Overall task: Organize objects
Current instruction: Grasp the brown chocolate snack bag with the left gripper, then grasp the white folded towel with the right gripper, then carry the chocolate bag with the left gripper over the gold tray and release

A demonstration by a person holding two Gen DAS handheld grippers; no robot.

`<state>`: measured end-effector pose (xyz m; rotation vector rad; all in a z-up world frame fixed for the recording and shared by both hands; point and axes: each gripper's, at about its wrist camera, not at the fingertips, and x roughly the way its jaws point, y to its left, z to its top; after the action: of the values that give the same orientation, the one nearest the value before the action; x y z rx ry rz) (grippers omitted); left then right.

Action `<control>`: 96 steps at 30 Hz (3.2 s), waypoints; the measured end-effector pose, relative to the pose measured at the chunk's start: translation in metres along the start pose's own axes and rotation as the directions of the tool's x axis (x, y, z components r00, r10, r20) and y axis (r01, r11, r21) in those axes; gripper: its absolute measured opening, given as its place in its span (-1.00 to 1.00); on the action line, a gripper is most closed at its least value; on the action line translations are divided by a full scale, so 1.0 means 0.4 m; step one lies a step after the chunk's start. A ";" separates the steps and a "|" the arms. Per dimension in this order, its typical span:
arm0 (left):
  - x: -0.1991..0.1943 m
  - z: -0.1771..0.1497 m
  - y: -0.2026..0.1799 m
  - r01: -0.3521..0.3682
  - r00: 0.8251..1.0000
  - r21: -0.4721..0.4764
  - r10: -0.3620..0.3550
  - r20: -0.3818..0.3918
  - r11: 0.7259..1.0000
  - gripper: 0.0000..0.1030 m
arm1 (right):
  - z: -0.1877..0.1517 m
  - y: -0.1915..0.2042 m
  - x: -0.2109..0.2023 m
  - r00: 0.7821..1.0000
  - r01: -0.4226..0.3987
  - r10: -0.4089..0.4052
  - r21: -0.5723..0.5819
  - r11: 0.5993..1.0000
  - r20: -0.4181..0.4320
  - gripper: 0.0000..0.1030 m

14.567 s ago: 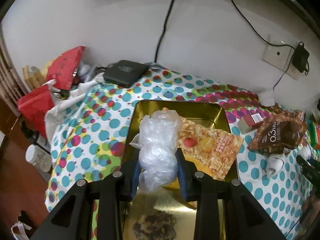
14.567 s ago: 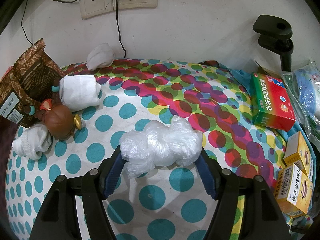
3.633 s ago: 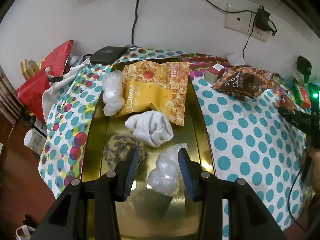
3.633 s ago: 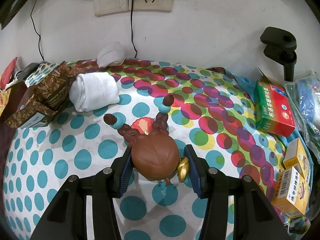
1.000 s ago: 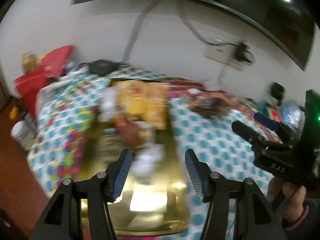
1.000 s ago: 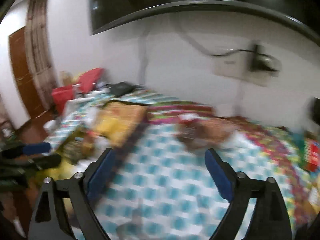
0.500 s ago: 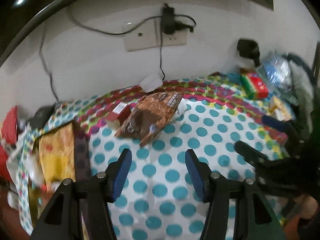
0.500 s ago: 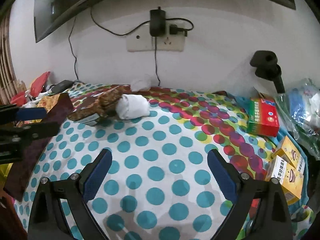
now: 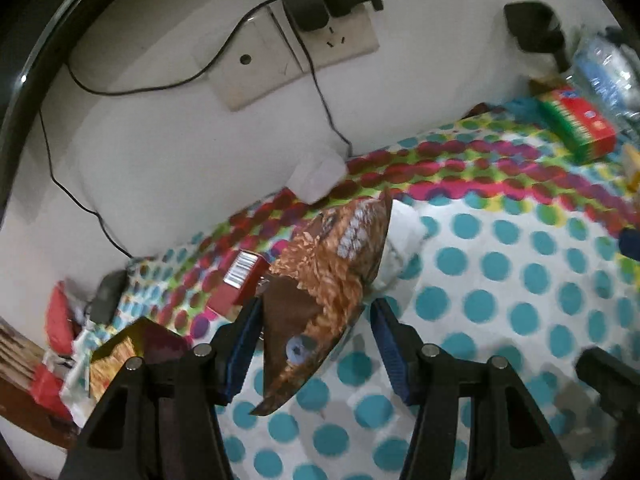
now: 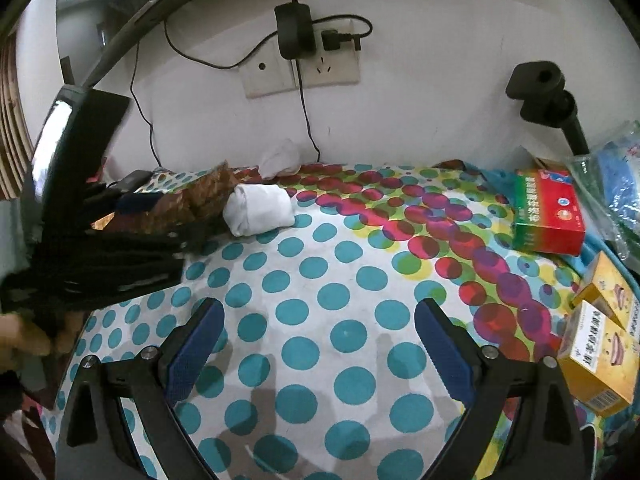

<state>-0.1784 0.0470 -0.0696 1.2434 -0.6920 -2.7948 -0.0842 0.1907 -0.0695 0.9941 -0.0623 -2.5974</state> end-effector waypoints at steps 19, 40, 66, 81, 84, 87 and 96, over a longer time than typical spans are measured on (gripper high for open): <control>-0.046 -0.111 0.078 0.194 0.977 -0.304 -0.156 0.145 0.933 -0.30 | 0.128 0.039 0.197 0.995 -0.050 0.049 -0.007 0.999 -0.087 0.86; -0.127 -0.226 0.139 0.217 0.967 -0.429 -0.132 0.219 0.877 -0.33 | 0.138 0.140 0.228 0.995 0.051 -0.063 -0.165 0.985 -0.073 -0.25; -0.125 -0.226 0.092 0.093 0.983 -0.387 -0.024 0.180 0.917 -0.32 | 0.050 0.005 0.098 0.973 0.228 -0.228 -0.028 0.973 -0.017 -0.22; -0.147 -0.240 0.090 0.123 0.980 -0.405 -0.046 0.196 0.906 -0.32 | 0.049 0.005 0.112 0.965 0.258 -0.260 -0.045 0.965 -0.040 -0.20; -0.167 -0.245 0.081 0.133 0.978 -0.397 -0.056 0.199 0.908 -0.32 | 0.050 0.001 0.119 0.964 0.256 -0.259 -0.042 0.966 -0.059 -0.20; -0.211 -0.240 0.074 0.148 0.972 -0.375 -0.064 0.226 0.915 -0.32 | 0.051 0.008 0.123 0.963 0.258 -0.262 -0.057 0.964 -0.065 -0.20; -0.395 -0.252 0.161 0.141 0.958 -0.369 -0.032 0.285 0.919 -0.32 | 0.053 0.003 0.122 0.962 0.263 -0.266 -0.050 0.964 -0.064 -0.20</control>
<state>-0.0098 -0.0223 0.0079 0.8449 -0.0663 -3.0034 -0.1312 0.1711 -0.0844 1.1476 0.1519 -2.7854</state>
